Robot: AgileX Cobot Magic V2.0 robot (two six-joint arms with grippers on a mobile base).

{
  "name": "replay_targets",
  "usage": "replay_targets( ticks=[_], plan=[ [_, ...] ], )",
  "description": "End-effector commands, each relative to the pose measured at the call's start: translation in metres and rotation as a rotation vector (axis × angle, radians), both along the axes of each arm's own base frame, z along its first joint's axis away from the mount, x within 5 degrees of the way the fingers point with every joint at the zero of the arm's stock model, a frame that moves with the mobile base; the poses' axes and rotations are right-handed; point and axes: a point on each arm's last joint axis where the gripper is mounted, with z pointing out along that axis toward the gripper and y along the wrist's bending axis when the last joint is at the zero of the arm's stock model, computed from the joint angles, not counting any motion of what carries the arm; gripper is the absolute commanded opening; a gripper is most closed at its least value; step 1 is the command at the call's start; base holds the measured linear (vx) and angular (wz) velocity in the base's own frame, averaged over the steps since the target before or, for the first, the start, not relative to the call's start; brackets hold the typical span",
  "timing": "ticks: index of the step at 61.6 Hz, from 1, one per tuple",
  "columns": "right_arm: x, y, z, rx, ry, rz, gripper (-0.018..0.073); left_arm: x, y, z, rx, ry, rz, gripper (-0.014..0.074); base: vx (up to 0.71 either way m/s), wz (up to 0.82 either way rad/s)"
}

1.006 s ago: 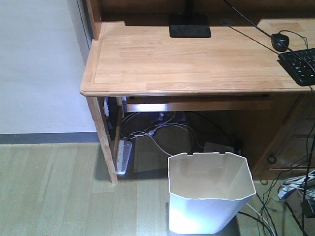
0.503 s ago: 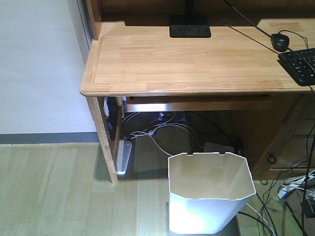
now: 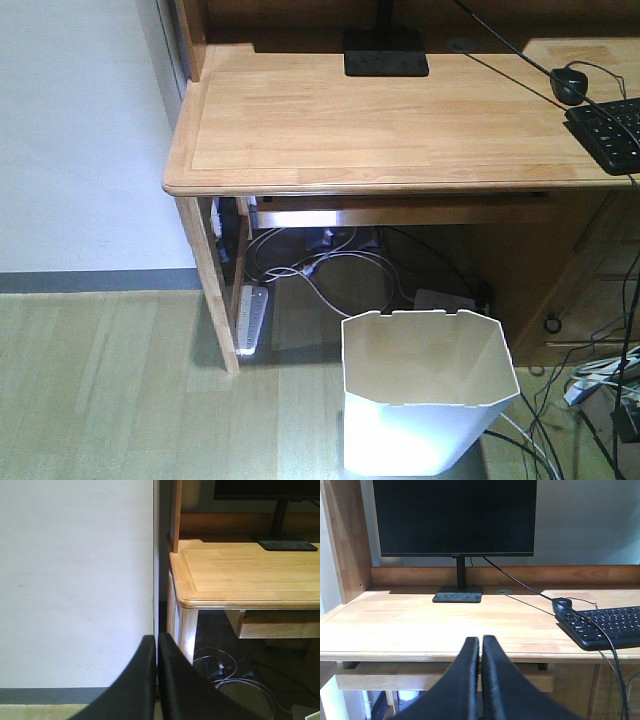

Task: Move trash bin to bedside with robot

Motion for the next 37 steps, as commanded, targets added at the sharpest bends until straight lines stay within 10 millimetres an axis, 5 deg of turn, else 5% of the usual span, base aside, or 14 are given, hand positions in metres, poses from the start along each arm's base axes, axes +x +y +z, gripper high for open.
replay_targets(
  ticks=[1, 37],
  plan=[
    [-0.0004, -0.0002, 0.0008, -0.017, -0.063, -0.004, -0.0011, 0.0011, -0.0001, -0.003, -0.011, -0.05, 0.0, -0.0006, 0.0, 0.0],
    [-0.0014, 0.0, 0.0088, -0.046, -0.153, -0.005, -0.0011, 0.0011, -0.0001, -0.003, -0.011, -0.05, 0.0, -0.0006, 0.0, 0.0]
  ],
)
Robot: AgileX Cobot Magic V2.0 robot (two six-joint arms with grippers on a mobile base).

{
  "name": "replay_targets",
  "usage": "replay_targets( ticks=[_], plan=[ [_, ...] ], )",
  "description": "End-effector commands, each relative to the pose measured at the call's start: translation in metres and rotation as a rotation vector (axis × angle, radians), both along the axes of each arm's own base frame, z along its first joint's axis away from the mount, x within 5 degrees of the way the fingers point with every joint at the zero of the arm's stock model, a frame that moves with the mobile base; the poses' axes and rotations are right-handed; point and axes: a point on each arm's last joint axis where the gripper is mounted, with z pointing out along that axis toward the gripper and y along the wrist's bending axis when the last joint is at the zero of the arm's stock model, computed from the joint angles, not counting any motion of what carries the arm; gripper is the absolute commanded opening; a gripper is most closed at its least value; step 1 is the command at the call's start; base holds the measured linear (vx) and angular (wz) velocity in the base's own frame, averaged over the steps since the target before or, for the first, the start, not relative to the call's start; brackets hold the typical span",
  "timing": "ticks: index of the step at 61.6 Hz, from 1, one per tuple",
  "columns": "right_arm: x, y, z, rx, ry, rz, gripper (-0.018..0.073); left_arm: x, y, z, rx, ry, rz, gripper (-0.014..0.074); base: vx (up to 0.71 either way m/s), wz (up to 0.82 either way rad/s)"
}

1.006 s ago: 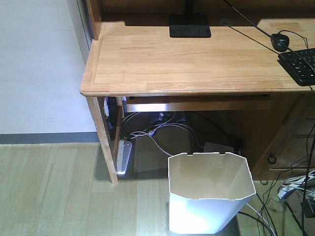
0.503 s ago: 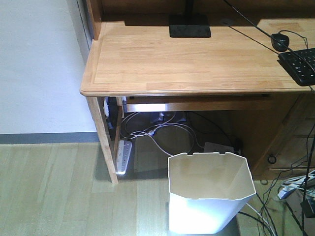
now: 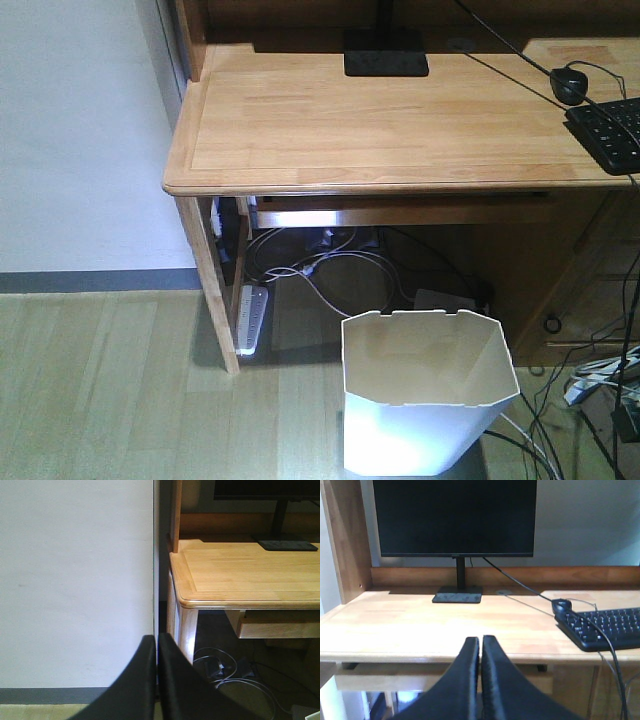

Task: Move trash bin to bedside with robot

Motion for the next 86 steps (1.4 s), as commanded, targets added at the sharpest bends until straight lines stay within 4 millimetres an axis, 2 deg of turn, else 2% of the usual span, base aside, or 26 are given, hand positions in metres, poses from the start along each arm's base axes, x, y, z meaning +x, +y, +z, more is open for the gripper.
replay_targets(
  ticks=[1, 9, 15, 25, 39, 49, 58, 76, 86],
  plan=[
    [-0.002, 0.0, 0.009, -0.044, -0.158, -0.005, -0.0011, 0.001, 0.0, -0.003, -0.011, -0.05, 0.0, -0.0006, 0.0, 0.0],
    [-0.006, 0.0, 0.028, -0.033, -0.334, -0.005, -0.0011, 0.001, 0.0, -0.003, -0.011, -0.05, 0.0, -0.0006, 0.0, 0.0],
    [-0.007, 0.0, 0.041, -0.034, -0.34, -0.006, -0.0011, 0.001, 0.0, -0.003, -0.011, -0.05, 0.0, -0.0006, 0.0, 0.0],
    [0.008, 0.0, 0.055, -0.042, -0.114, -0.006, -0.0011, 0.001, 0.0, -0.003, -0.011, -0.05, 0.0, -0.0006, 0.0, 0.0],
    [0.044, 0.001, 0.072, -0.052, 0.195, -0.003, -0.0011, 0.001, 0.0, -0.003, -0.011, -0.05, 0.0, -0.0006, 0.0, 0.0],
    [0.062, 0.002, 0.066, -0.058, 0.303, -0.001, -0.0011, 0.001, 0.0, -0.003, -0.011, -0.05, 0.0, -0.0006, 0.0, 0.0],
    [0.07, 0.002, 0.058, -0.058, 0.367, 0.0, -0.0011, 0.001, 0.0, -0.003, -0.011, -0.05, 0.0, -0.0006, 0.0, 0.0],
    [0.065, 0.002, 0.046, -0.069, 0.517, 0.002, 0.0001, 0.001, 0.0, -0.003, -0.011, -0.05, 0.0, -0.0006, 0.0, 0.0],
    [0.063, 0.001, 0.042, -0.071, 0.564, 0.002, 0.0097, 0.001, 0.0, -0.003, -0.011, -0.05, 0.0, -0.0006, 0.0, 0.0]
  ],
)
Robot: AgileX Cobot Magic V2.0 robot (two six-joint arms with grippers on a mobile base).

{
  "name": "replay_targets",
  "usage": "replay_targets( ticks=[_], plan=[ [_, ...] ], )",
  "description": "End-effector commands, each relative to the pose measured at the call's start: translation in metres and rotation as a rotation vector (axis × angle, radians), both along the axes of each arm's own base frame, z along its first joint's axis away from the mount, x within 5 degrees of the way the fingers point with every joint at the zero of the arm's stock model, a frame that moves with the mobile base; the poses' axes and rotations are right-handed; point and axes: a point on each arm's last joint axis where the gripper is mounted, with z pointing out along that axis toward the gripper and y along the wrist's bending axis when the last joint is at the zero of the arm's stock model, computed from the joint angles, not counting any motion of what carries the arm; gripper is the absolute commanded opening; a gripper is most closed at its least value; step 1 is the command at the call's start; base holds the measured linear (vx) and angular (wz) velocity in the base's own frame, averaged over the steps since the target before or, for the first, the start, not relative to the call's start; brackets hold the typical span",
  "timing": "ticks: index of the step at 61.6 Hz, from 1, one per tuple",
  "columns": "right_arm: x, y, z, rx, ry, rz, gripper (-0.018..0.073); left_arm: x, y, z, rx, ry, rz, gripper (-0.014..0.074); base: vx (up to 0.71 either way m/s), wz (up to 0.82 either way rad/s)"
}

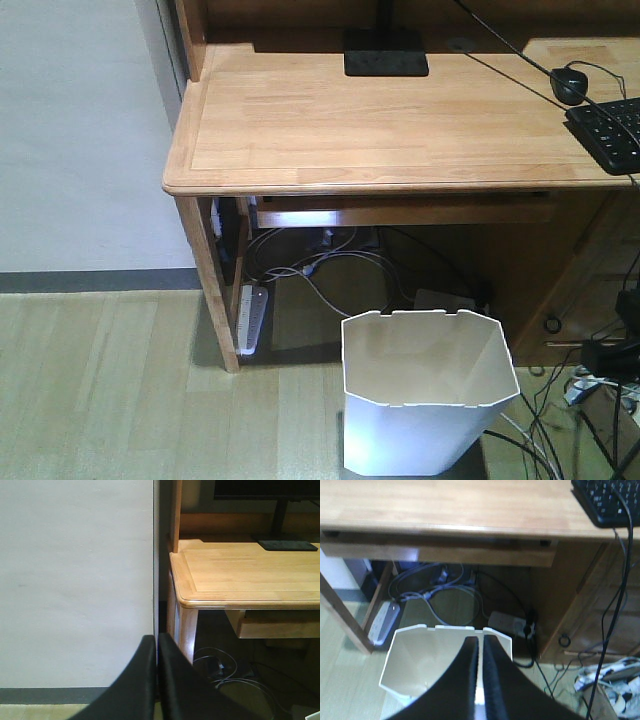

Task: Move trash bin to bedside with robot

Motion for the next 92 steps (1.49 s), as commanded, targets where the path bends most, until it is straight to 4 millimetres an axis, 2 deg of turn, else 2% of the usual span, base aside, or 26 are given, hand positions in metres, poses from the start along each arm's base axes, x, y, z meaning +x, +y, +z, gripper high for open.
replay_targets(
  ticks=[1, 17, 27, 44, 53, 69, 87, 92],
  plan=[
    [0.005, 0.0, 0.013, -0.019, -0.058, 0.007, 0.0111, 0.001, 0.0, -0.003, -0.011, -0.05, 0.0, -0.0006, 0.0, 0.0],
    [0.002, -0.001, 0.008, -0.02, 0.001, 0.005, 0.043, 0.001, 0.0, -0.003, -0.011, -0.05, 0.0, -0.0006, 0.0, 0.0],
    [0.002, -0.001, 0.009, -0.021, 0.001, 0.004, 0.0558, 0.001, 0.0, -0.003, -0.011, -0.05, 0.0, -0.0006, 0.0, 0.0],
    [0.003, 0.0, 0.009, 0.013, -0.01, -0.015, 0.0559, 0.001, 0.0, -0.003, -0.011, -0.05, 0.0, -0.0006, 0.0, 0.0],
    [0.006, -0.002, 0.006, 0.024, 0.05, -0.04, 0.0552, 0.001, 0.0, -0.003, -0.011, -0.05, 0.0, -0.0006, 0.0, 0.0],
    [0.05, -0.004, 0.008, 0.004, 0.251, -0.097, 0.0552, 0.001, 0.0, -0.003, -0.011, -0.05, 0.0, -0.0006, 0.0, 0.0],
    [0.096, -0.004, -0.019, -0.035, 0.459, -0.094, 0.0552, 0.001, 0.0, -0.003, -0.011, -0.05, 0.0, -0.0006, 0.0, 0.0],
    [0.106, -0.014, -0.021, -0.03, 0.476, -0.133, 0.0552, 0.001, 0.0, -0.003, -0.011, -0.05, 0.0, -0.0006, 0.0, 0.0]
  ],
)
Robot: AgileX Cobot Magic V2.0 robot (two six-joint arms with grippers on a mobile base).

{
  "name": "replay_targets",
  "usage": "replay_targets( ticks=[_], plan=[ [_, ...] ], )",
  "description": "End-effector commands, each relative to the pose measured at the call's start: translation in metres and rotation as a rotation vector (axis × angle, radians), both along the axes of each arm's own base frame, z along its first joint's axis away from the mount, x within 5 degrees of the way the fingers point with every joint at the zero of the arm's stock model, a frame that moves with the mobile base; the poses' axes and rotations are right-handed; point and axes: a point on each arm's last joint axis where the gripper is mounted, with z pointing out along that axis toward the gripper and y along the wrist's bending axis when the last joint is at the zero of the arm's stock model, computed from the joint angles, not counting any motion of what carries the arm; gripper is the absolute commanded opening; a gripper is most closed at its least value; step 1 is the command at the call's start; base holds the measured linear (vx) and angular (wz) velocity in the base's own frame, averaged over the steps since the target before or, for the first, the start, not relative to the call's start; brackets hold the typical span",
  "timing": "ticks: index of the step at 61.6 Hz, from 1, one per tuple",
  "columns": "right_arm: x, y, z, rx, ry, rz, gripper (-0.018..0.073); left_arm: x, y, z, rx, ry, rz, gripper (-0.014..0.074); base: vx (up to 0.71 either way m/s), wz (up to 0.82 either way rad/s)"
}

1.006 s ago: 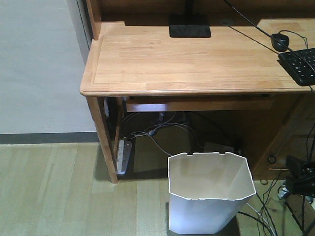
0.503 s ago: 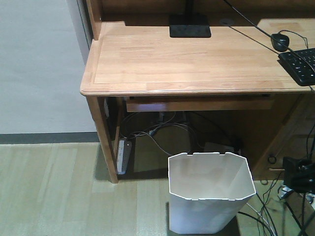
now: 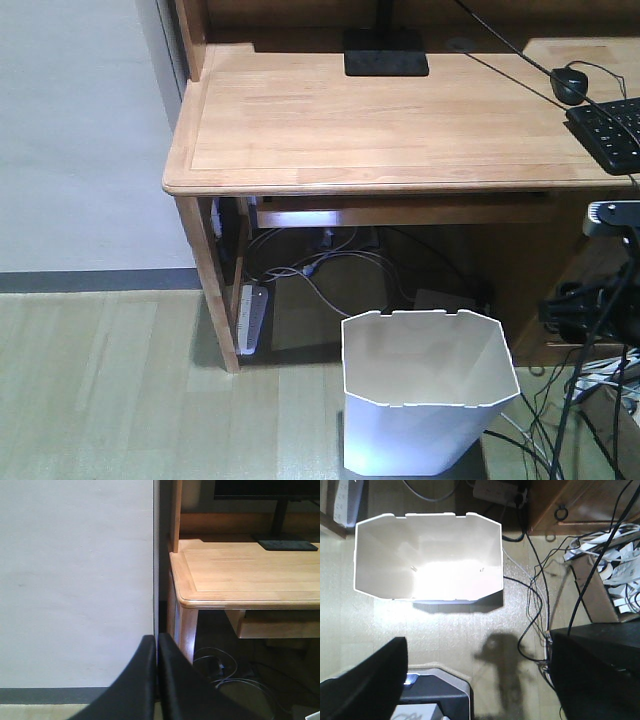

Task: Move trash bin to bedside with robot

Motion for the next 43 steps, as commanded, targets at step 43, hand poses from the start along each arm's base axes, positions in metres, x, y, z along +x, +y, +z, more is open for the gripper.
replay_targets(
  ticks=[43],
  plan=[
    [0.108, -0.053, -0.076, -0.043, 0.022, 0.086, 0.0552, 0.001, 0.0, -0.003, -0.011, -0.05, 0.0, -0.0006, 0.0, 0.0]
  ],
)
